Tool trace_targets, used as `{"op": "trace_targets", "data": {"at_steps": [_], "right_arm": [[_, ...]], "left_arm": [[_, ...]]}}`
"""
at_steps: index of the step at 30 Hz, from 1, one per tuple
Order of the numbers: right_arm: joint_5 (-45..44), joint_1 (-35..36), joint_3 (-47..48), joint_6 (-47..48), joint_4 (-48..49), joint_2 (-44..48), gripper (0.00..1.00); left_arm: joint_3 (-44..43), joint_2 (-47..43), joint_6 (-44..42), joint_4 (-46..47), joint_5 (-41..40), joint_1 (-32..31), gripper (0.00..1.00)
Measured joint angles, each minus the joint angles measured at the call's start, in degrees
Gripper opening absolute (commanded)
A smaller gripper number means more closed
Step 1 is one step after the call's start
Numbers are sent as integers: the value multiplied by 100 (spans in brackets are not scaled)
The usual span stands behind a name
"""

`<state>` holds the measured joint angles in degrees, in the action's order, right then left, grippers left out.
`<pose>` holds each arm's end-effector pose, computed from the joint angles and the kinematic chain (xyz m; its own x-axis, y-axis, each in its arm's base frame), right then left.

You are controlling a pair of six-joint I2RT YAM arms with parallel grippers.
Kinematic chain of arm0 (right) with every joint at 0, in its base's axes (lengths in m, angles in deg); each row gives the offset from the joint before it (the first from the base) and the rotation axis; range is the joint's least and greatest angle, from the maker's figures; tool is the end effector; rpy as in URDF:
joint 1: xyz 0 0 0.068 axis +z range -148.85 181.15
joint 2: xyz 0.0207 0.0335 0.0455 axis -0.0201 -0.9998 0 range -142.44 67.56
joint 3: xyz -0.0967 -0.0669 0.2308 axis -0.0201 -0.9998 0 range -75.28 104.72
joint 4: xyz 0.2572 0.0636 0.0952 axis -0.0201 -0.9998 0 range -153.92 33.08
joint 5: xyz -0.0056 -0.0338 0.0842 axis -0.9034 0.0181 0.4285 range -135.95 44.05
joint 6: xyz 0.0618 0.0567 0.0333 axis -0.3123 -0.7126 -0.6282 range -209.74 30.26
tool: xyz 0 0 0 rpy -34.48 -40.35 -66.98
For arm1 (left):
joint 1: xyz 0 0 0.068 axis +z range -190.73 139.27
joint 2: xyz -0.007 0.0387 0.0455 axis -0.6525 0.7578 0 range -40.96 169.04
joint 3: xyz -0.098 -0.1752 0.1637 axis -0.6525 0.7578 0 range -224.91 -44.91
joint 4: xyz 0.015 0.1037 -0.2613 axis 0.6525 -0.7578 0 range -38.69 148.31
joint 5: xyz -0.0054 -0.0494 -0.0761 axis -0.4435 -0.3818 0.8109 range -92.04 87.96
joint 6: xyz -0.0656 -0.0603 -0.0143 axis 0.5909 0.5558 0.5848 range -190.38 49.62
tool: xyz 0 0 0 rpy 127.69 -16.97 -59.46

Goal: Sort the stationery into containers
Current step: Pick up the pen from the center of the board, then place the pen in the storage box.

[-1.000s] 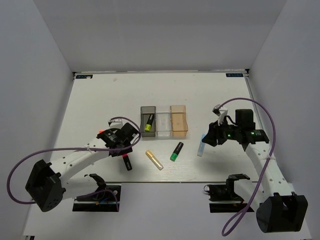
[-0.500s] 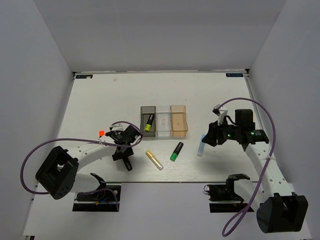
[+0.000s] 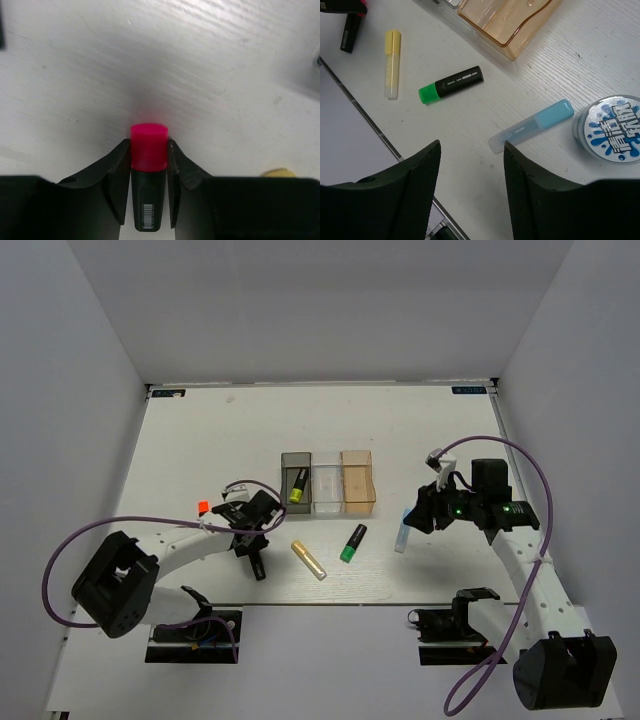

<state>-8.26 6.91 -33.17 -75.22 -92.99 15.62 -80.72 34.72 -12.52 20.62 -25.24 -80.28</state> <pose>0.2285 0.0725 0.2247 -0.5658 -0.2565 -0.7836 -0.6658 0.7028 0.2507 0.1998 -0.1238 0.0861 -0.8407 -0.3152 -0.4403 -0.3611 0.9323 0.0223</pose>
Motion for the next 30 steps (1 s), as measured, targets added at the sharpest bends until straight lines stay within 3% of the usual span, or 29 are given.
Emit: {"op": "trace_targets", "data": {"at_steps": [2, 5, 7, 8, 9, 10, 13, 18, 26, 29, 30], "right_arm": [[4, 0, 0, 20, -9, 0, 68], [109, 0, 9, 138, -81, -28, 64], [190, 4, 22, 249, -157, -81, 47], [223, 13, 22, 304, -177, -107, 22], [256, 28, 22, 352, -201, -131, 8], [289, 39, 24, 374, -243, -146, 0], [352, 72, 24, 461, -328, -170, 0], [389, 109, 24, 557, -374, -177, 11], [391, 111, 24, 608, -433, -160, 17], [417, 111, 24, 664, -448, -151, 37], [420, 111, 24, 671, -452, -151, 52]], "left_arm": [[-52, -2, -33, -103, 0, -46, 0], [-479, -4, -240, -636, -17, -254, 0], [-973, -17, -474, -868, -28, -385, 0], [-1303, -13, -612, -986, -33, -433, 0], [-1637, -13, -737, -1047, -31, -470, 0], [-2002, -2, -903, -1084, -33, -501, 0], [-3108, 190, -1333, -1180, -57, -509, 0], [-4787, 1357, -2009, -1172, 11, -238, 0], [-5821, 3357, -2594, -1370, 168, 129, 4], [-5899, 3646, -2691, -1467, 170, 199, 10], [-5908, 3683, -2708, -1469, 173, 212, 12]]}}
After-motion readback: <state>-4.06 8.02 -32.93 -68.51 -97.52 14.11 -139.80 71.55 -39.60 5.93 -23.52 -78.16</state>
